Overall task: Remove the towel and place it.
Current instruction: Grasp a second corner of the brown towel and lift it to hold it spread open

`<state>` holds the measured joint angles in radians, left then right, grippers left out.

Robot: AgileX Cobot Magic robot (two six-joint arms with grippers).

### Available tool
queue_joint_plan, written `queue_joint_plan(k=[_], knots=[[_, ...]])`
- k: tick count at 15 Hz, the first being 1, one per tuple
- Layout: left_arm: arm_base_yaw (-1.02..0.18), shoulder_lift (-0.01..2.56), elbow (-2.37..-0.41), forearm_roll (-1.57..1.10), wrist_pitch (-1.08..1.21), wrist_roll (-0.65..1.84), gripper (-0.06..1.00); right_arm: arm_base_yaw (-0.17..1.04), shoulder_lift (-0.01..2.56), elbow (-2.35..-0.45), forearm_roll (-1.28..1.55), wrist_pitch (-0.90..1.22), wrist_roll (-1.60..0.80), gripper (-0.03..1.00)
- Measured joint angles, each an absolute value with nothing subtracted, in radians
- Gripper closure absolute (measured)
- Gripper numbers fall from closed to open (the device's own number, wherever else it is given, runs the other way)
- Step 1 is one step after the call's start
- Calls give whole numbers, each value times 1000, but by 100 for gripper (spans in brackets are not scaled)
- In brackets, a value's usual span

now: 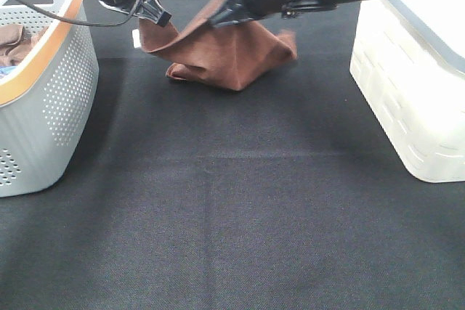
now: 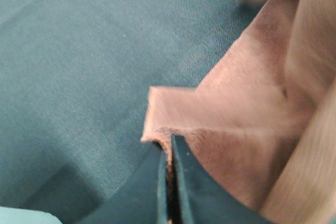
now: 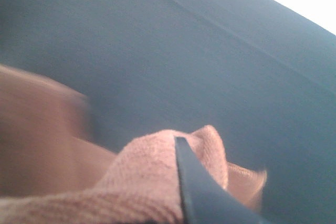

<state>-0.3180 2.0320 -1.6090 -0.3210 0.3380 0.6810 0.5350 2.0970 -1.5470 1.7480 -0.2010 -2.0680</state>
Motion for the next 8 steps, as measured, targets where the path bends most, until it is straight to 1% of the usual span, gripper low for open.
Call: queue_joint_plan(k=[2,6,8], knots=[[-318,2032,-1609,-320,307,681,94,535,2033,-1458,1748,-91,-2085,97],[-318,2030,-1609,-320,300,681,94,535,1973,-1285,1748,-106,-2232,97],[-318,2030,-1609,-320,300,678,94,535,1957,-1233,1748,-89,-2241,97]])
